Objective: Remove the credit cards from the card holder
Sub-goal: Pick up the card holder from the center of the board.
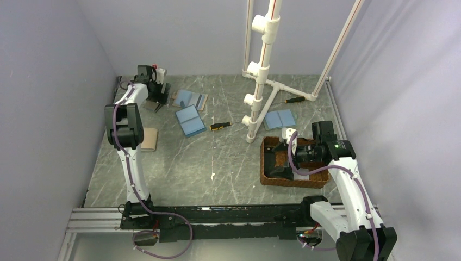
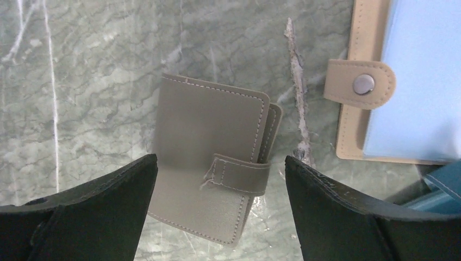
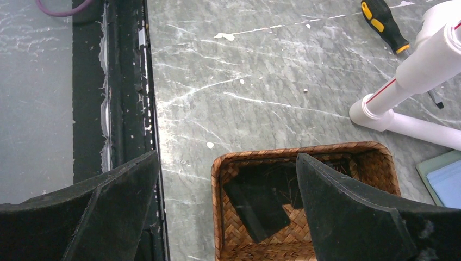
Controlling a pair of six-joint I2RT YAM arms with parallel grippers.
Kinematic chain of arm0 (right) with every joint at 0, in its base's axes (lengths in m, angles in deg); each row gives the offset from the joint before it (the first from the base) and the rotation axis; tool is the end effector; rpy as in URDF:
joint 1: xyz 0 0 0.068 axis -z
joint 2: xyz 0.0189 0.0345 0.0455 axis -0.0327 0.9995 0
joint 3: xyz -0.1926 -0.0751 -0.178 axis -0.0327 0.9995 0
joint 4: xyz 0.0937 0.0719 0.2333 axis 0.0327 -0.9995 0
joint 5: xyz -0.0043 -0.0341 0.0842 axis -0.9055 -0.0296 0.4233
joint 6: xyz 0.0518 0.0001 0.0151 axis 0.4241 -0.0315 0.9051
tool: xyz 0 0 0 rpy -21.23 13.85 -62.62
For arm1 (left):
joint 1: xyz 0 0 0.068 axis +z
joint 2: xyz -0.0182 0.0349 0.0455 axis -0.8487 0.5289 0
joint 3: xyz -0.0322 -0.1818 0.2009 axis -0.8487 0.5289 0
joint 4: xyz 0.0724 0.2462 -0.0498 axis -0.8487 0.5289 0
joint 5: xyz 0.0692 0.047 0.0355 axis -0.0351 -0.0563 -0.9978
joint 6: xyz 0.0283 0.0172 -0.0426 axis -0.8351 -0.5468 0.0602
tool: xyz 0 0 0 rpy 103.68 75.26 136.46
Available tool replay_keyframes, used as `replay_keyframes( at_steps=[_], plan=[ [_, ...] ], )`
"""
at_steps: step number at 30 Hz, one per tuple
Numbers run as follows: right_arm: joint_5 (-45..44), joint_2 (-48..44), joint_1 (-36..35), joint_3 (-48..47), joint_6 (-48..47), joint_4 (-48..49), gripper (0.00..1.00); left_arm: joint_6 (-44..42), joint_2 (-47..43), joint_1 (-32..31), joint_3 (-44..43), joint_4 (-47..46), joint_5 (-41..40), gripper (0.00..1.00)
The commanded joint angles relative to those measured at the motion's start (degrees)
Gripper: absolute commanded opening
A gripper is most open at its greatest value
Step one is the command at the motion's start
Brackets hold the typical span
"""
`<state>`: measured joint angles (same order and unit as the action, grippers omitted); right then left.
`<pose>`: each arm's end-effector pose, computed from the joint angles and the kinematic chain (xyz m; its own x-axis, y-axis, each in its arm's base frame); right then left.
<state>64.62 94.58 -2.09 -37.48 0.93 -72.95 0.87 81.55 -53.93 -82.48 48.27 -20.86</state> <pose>0.1419 0.0413 0.2859 -0.0965 -0.4156 -0.9044 -0.9860 0.1641 0.0298 0.5090 0.0344 0.1814 -0.7575 0.2052 -0.6198 0.1740 0.9784 0.1113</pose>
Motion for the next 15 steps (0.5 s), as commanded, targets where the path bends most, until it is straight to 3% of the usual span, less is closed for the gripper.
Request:
replay_keyframes(
  at_steps=[1, 10, 11, 15],
  plan=[
    [1.3, 0.0, -0.3, -0.7, -1.0, 0.5, 0.99, -4.6, -1.0, -1.0, 1.3, -5.3, -5.2, 0.92],
    [1.3, -0.1, -0.4, -0.7, -1.2, 0.3, 0.99, -8.5, -1.2, -3.8, 8.9, -15.3, -15.0, 0.86],
    [1.3, -0.1, -0.4, -0.7, -1.2, 0.3, 0.99, -8.6, -1.4, -3.8, 9.7, -16.0, -15.1, 0.83],
    [1.5, -0.2, -0.5, -0.7, -1.4, 0.1, 0.99, -8.7, -2.3, -3.8, 12.2, -17.5, -15.8, 0.55]
  ],
)
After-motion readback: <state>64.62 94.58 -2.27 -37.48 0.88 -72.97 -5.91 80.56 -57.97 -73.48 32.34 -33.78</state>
